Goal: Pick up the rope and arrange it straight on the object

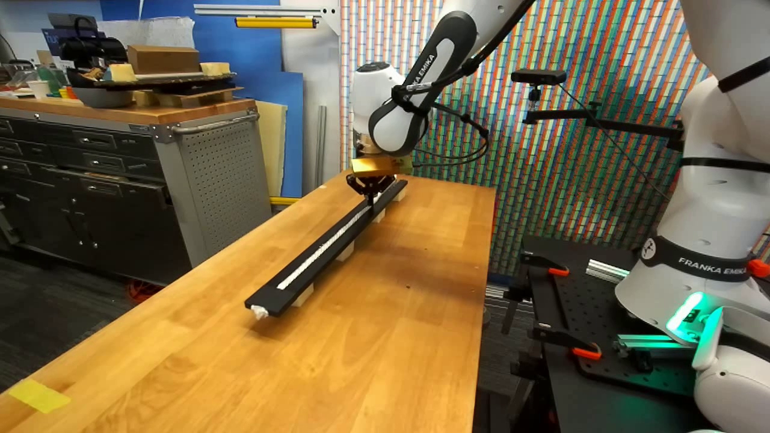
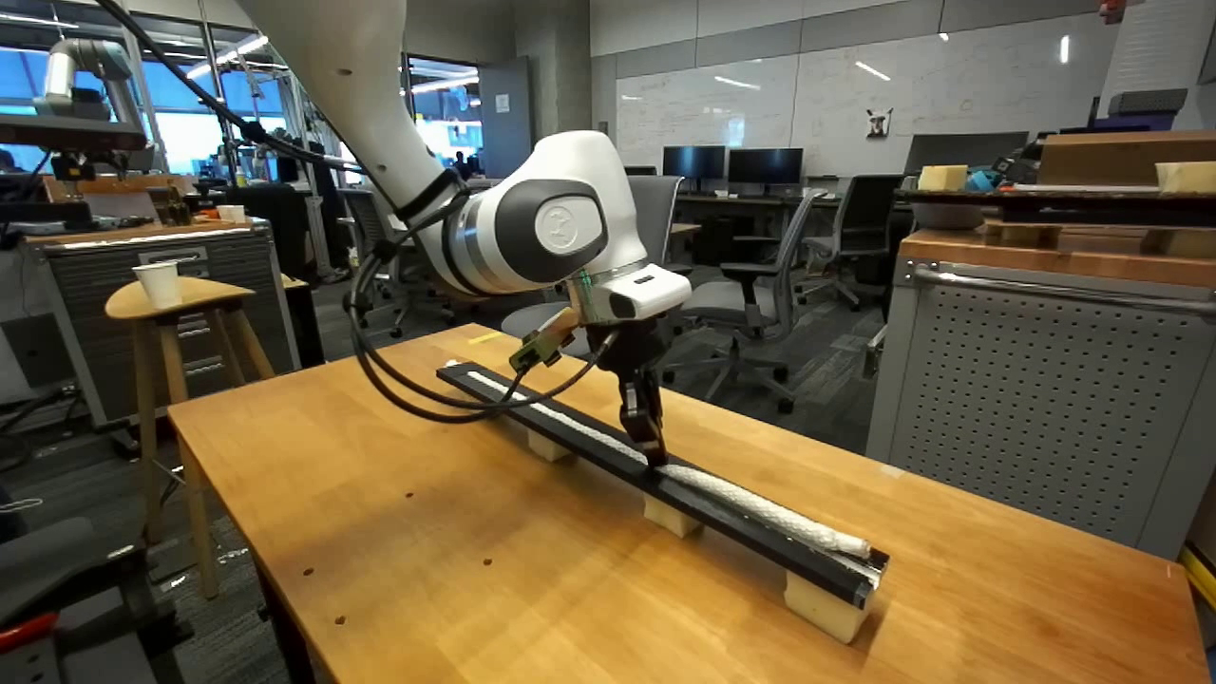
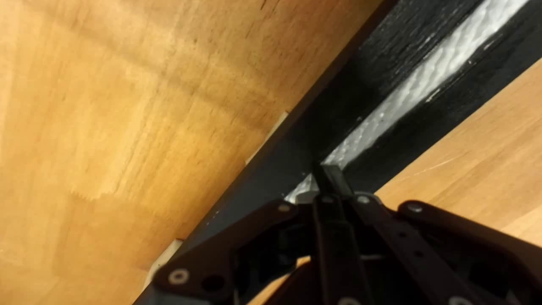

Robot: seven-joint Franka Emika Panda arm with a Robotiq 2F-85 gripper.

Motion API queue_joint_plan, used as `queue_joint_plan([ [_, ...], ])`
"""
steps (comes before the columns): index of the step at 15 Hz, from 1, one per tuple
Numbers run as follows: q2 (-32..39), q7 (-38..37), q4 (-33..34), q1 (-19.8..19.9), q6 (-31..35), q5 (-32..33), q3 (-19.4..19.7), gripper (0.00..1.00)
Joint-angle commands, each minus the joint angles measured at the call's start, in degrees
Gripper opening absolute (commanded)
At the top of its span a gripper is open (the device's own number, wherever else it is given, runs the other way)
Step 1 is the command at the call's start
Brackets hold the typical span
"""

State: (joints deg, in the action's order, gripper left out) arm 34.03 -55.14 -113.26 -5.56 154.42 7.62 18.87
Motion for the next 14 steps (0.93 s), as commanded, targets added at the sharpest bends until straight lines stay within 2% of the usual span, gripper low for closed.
queue_joint_plan([
  [1,-1.47,-2.01,-4.09,-0.84,6.03,-0.11,1.66,0.00],
  [8,-2.75,-2.89,-8.33,-1.29,13.15,-1.98,3.35,0.00],
  [14,-1.21,-0.44,-6.41,0.91,12.39,-5.54,1.36,0.00],
])
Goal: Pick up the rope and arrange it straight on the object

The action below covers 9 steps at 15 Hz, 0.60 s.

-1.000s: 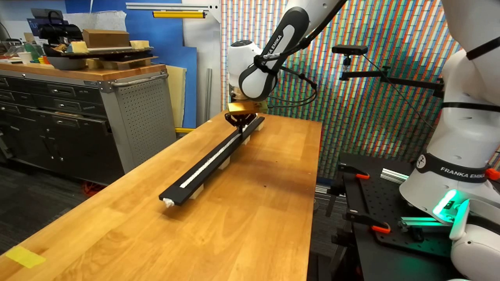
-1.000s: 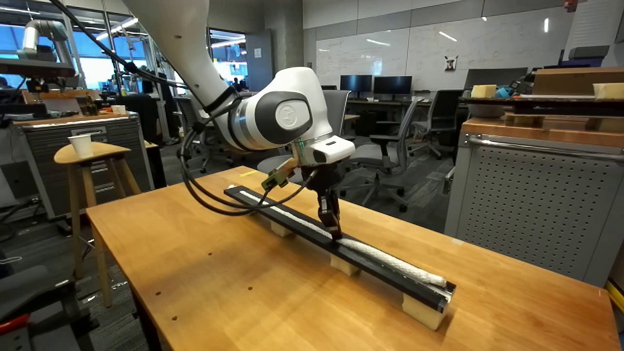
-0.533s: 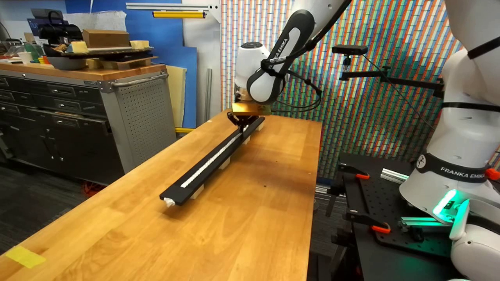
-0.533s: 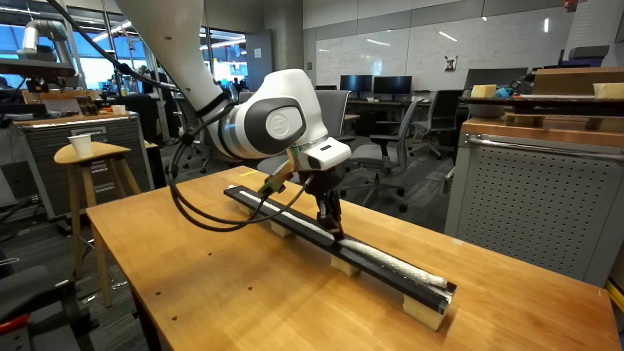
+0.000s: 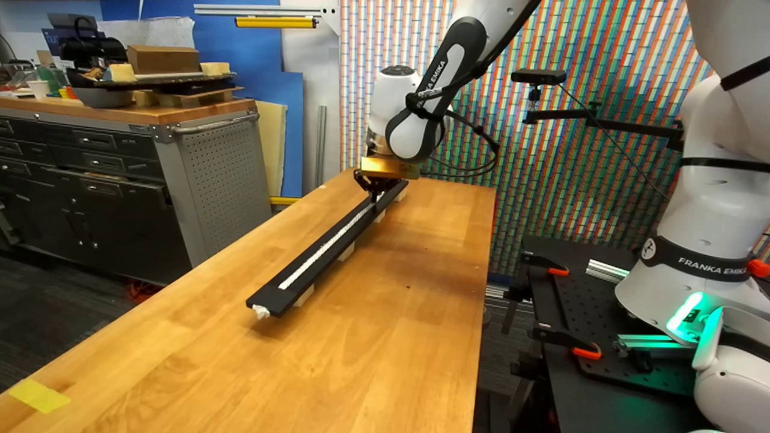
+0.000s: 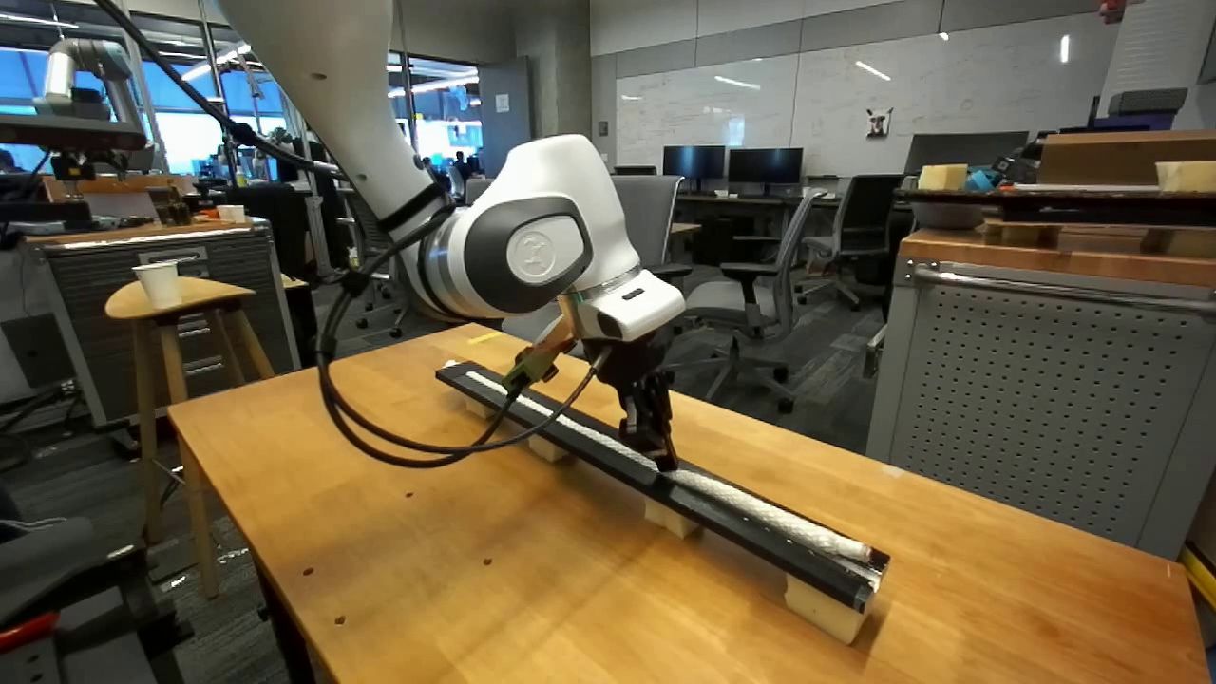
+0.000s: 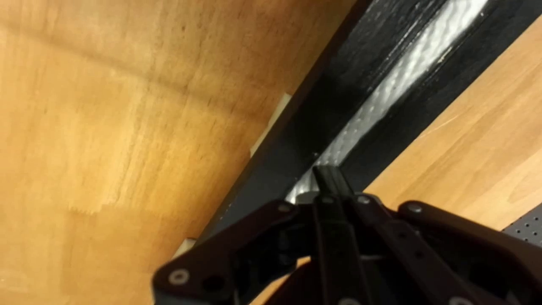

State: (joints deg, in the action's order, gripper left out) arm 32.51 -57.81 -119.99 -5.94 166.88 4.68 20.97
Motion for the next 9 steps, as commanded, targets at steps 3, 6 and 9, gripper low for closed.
queue_joint_plan([
  [3,2.24,4.47,2.47,3.30,-2.40,-4.62,-2.87,0.00],
  [6,3.55,6.57,4.31,4.78,-4.44,-6.28,-4.50,0.00],
  [9,4.46,7.81,6.16,5.62,-6.98,-7.11,-5.20,0.00],
])
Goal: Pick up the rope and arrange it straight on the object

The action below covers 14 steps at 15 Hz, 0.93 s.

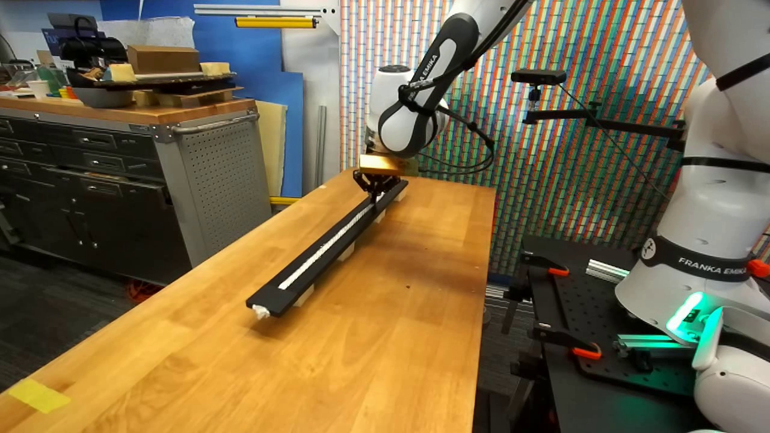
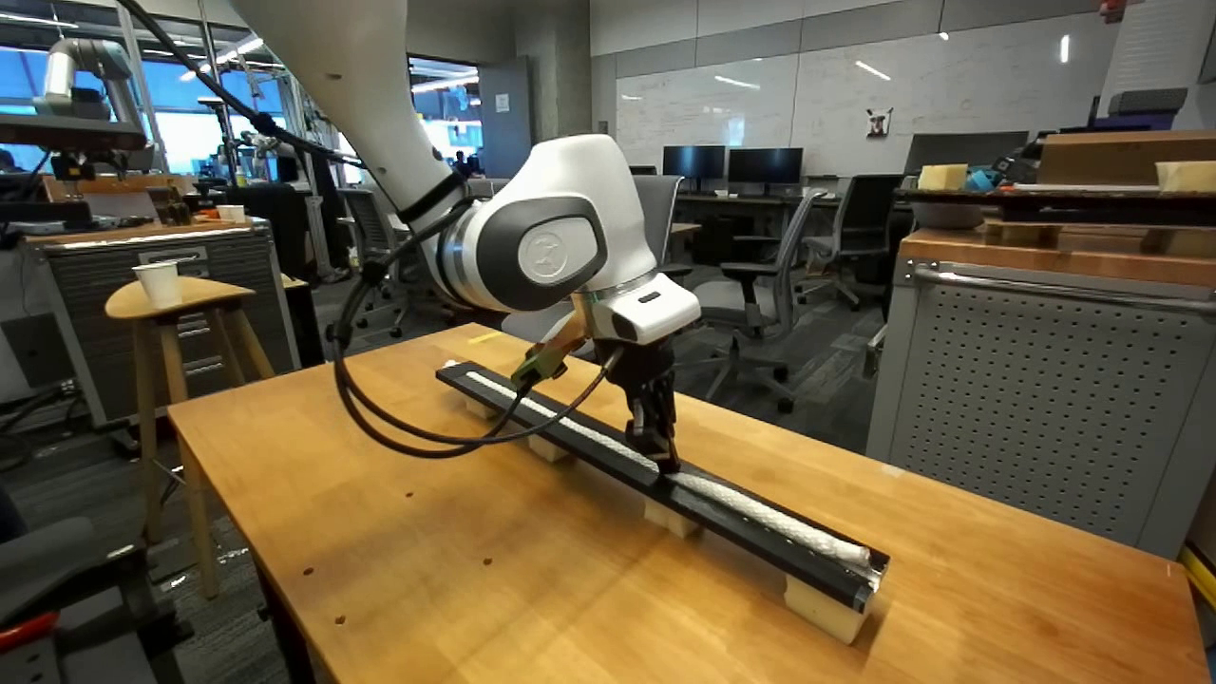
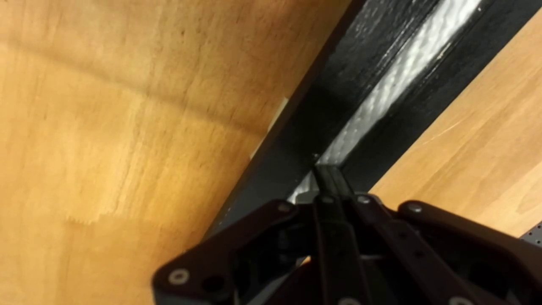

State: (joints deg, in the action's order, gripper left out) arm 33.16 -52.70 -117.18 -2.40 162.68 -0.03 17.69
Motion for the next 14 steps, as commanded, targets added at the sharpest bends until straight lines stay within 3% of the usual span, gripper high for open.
queue_joint_plan([
  [1,3.92,2.76,3.78,2.09,-3.47,-2.51,-1.89,0.00],
  [8,0.51,0.69,0.52,-0.76,-2.11,-0.77,0.31,0.00],
  [14,-2.81,-0.13,-4.80,-2.55,4.31,-0.73,2.85,0.00],
])
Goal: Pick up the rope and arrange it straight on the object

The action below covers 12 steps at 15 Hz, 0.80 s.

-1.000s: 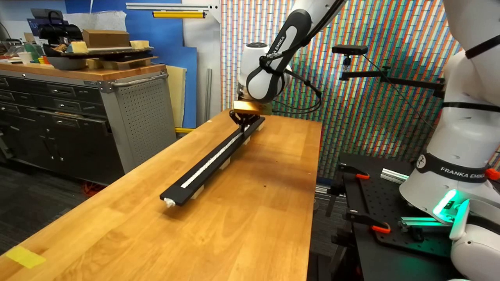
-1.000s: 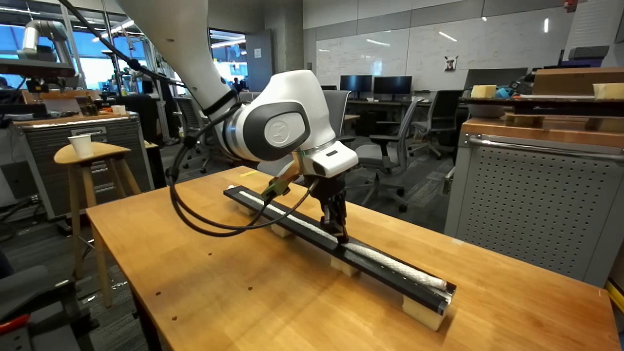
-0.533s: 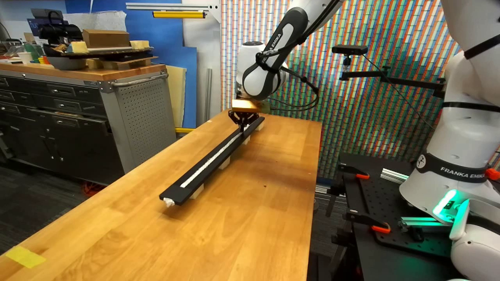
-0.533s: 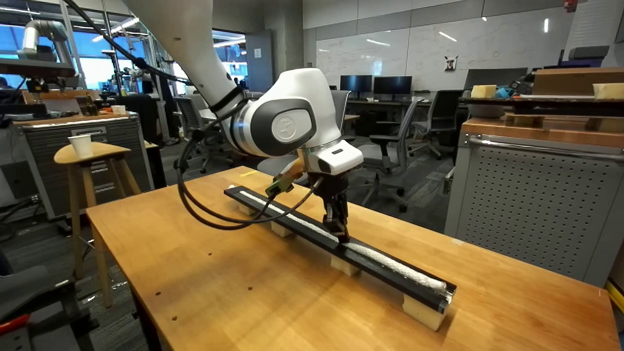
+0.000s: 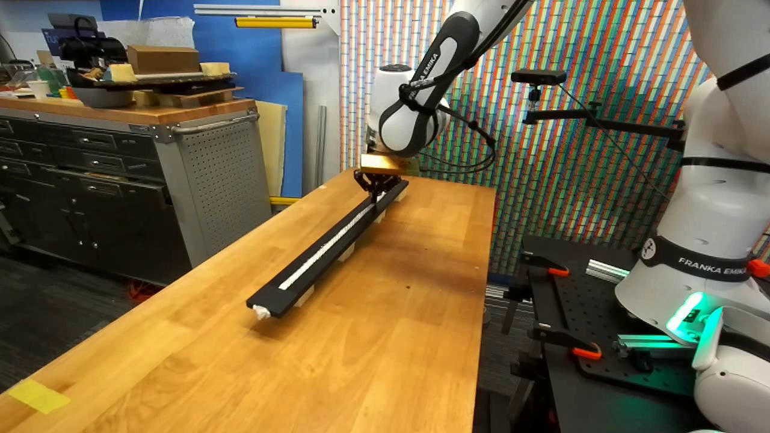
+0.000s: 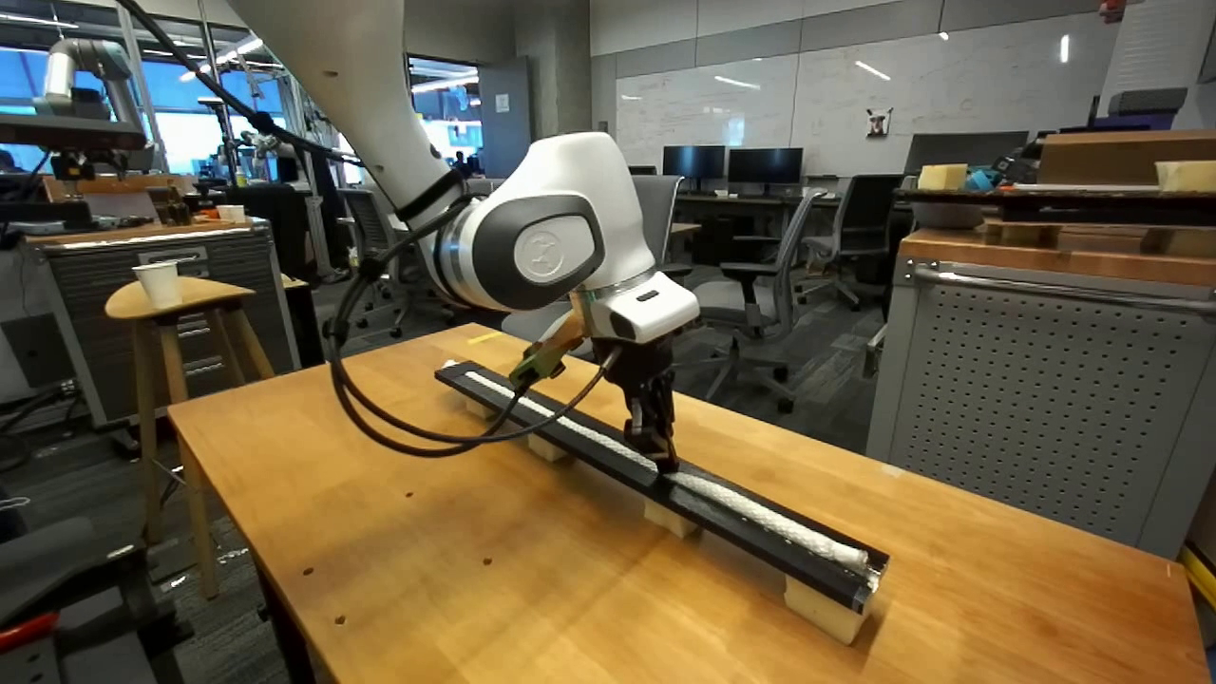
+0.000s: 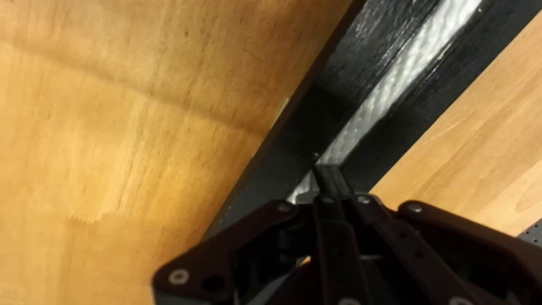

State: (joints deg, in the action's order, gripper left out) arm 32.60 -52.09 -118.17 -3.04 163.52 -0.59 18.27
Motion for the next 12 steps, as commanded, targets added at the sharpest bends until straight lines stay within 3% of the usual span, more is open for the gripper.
queue_joint_plan([
  [1,-2.59,-0.71,-4.45,-2.18,4.56,-0.37,2.68,0.00],
  [6,-2.37,-0.54,-4.94,-2.89,7.13,-1.48,4.79,0.00],
  [12,0.82,0.89,-1.46,0.06,4.00,-3.84,2.40,0.00],
])
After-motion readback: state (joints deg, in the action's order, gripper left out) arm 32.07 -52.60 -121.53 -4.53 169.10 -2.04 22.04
